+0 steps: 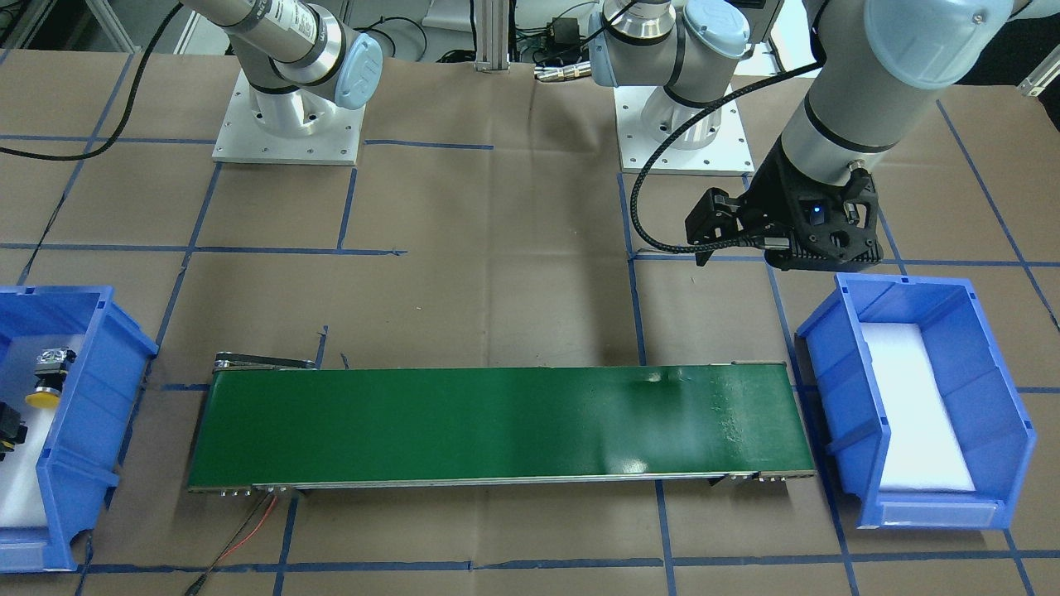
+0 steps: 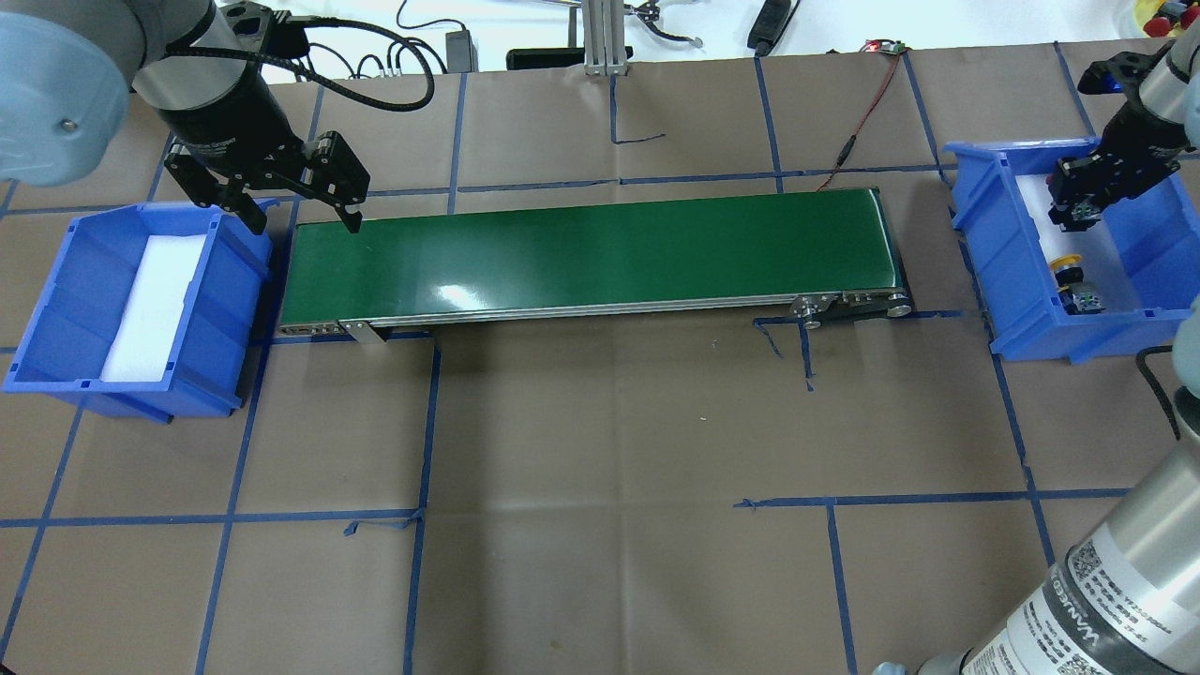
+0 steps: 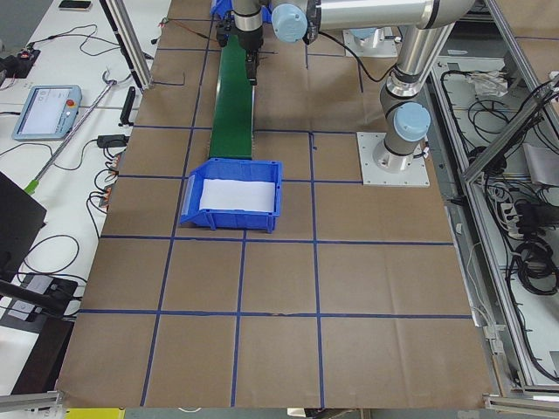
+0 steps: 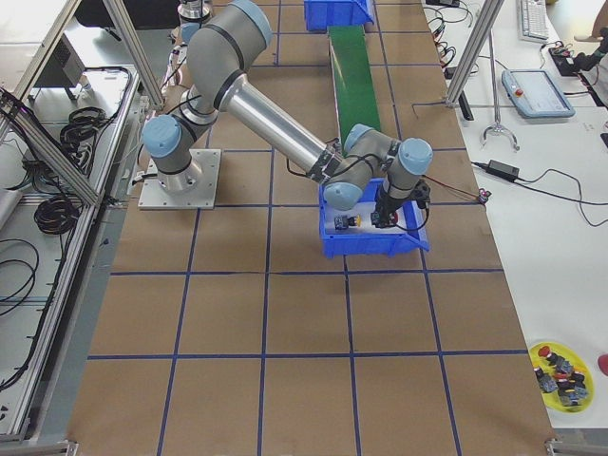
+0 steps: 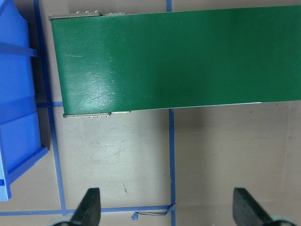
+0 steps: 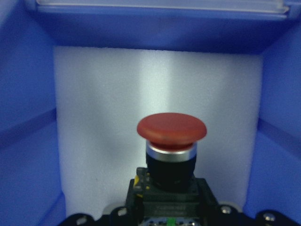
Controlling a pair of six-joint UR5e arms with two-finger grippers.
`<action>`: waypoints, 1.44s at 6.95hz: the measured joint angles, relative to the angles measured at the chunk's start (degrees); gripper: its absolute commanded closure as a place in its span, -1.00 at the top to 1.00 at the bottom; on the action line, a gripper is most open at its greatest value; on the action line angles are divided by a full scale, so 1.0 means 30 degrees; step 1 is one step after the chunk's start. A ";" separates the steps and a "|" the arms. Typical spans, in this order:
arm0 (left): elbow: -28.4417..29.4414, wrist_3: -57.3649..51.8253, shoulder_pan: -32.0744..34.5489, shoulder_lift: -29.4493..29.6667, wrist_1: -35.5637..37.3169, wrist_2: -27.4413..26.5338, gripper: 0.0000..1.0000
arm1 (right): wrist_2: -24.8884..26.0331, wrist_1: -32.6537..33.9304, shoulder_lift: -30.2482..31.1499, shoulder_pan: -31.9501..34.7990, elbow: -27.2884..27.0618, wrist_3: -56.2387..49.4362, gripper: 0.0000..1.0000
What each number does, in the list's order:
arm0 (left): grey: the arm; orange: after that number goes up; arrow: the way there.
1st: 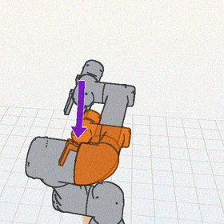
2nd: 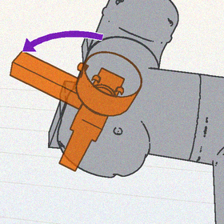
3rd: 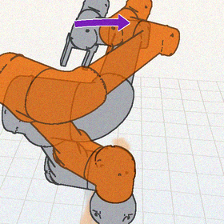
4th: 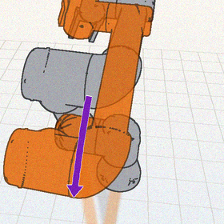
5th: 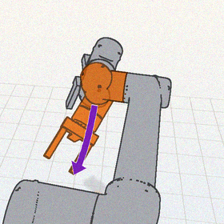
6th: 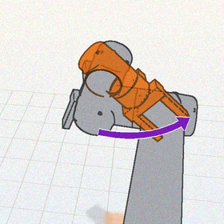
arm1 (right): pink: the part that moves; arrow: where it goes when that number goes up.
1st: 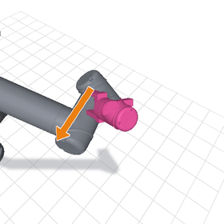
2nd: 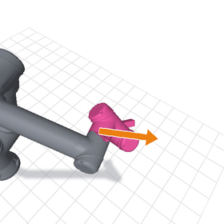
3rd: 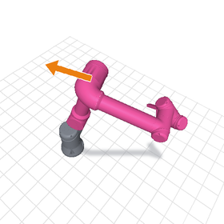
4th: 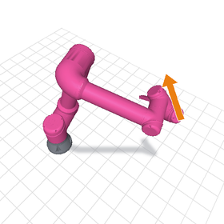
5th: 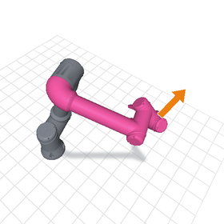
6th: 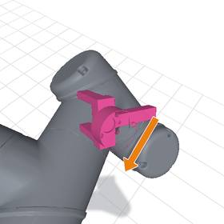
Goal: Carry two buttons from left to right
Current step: 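Lower the red button into the bin and open the right gripper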
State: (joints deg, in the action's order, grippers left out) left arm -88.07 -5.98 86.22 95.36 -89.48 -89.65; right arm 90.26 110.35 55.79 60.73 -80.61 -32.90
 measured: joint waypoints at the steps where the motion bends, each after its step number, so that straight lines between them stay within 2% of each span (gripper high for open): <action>1: 0.0000 0.0000 0.0000 0.0000 0.0001 0.0000 1.00 | 0.0002 0.0328 -0.0087 0.0000 -0.0311 0.0063 -0.85; 2: 0.0001 0.0000 0.0000 0.0001 0.0001 0.0000 1.00 | 0.0002 0.0487 -0.0192 0.0011 -0.0459 0.0162 -0.48; 3: 0.0001 0.0000 0.0001 0.0000 0.0001 0.0001 1.00 | -0.0002 0.0543 -0.0298 0.0030 -0.0512 0.0263 0.70; 4: 0.0001 0.0000 0.0000 0.0000 0.0001 0.0000 1.00 | -0.0062 0.0561 -0.0396 0.0056 -0.0517 0.0315 0.90; 8: 0.0026 0.0000 0.0000 0.0000 0.0001 0.0020 1.00 | -0.0334 0.0437 -0.0257 0.0133 -0.0371 0.0415 0.98; 10: 0.0030 0.0000 0.0000 0.0007 0.0001 0.0028 1.00 | -0.0239 0.0307 0.0562 0.0169 -0.0327 0.0488 0.99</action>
State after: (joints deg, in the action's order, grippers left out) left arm -87.98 -5.98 86.22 95.38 -89.47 -89.57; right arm 89.54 111.27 57.48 61.23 -81.59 -31.44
